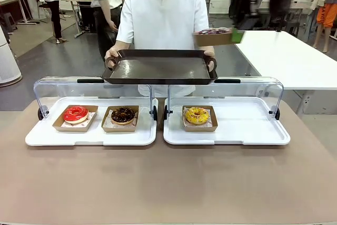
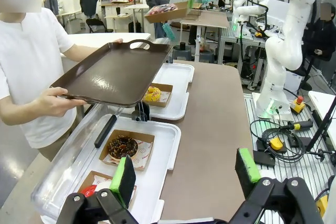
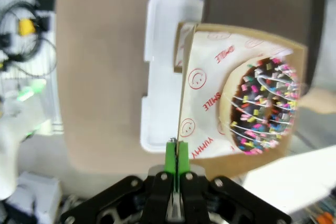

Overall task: Provide the desired donut to the person.
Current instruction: Place the picked Paper togo box onto the Handle tray extended by the person.

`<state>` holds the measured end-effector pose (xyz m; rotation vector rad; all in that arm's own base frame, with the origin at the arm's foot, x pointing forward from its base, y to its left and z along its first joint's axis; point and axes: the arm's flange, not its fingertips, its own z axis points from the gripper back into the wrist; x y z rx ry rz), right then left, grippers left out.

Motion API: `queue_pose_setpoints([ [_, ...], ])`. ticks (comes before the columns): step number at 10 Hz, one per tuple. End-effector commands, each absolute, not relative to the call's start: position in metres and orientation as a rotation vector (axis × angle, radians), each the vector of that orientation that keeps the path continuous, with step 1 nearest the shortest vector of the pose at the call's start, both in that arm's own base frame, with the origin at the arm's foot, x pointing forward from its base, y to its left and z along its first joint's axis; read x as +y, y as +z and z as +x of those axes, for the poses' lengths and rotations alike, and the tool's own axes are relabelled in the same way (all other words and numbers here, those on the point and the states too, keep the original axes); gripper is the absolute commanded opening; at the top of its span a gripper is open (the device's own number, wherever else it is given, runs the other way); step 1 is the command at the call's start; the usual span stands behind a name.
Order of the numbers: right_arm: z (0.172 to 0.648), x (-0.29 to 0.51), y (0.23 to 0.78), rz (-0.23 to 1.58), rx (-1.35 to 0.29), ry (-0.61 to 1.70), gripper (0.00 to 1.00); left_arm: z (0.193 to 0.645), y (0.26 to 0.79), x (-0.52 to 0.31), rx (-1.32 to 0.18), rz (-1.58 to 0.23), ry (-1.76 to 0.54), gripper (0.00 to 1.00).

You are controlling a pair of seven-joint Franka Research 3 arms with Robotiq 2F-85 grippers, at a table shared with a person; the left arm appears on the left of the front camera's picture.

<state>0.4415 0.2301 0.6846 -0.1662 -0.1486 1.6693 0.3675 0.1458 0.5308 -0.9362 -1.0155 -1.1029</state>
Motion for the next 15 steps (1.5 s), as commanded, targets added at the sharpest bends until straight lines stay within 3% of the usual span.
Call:
queue_pose_setpoints([
  [1, 0.478, 0.261, 0.694, -0.196, -0.145, 1.613, 0.02, 0.366, 0.531, 0.147, -1.025, -0.943, -1.104, 1.0],
  [6, 0.544, 0.277, 0.663, -0.063, -0.151, 1.544, 0.02, 0.366, 0.531, 0.147, -1.025, -0.943, -1.104, 1.0],
  [13, 0.543, 0.273, 0.645, -0.068, -0.135, 1.561, 0.02, 0.366, 0.531, 0.147, -1.025, -0.943, -1.104, 1.0],
  [15, 0.531, 0.275, 0.631, -0.087, -0.141, 1.656, 0.02, 0.366, 0.531, 0.147, -1.025, -0.943, -1.104, 1.0],
])
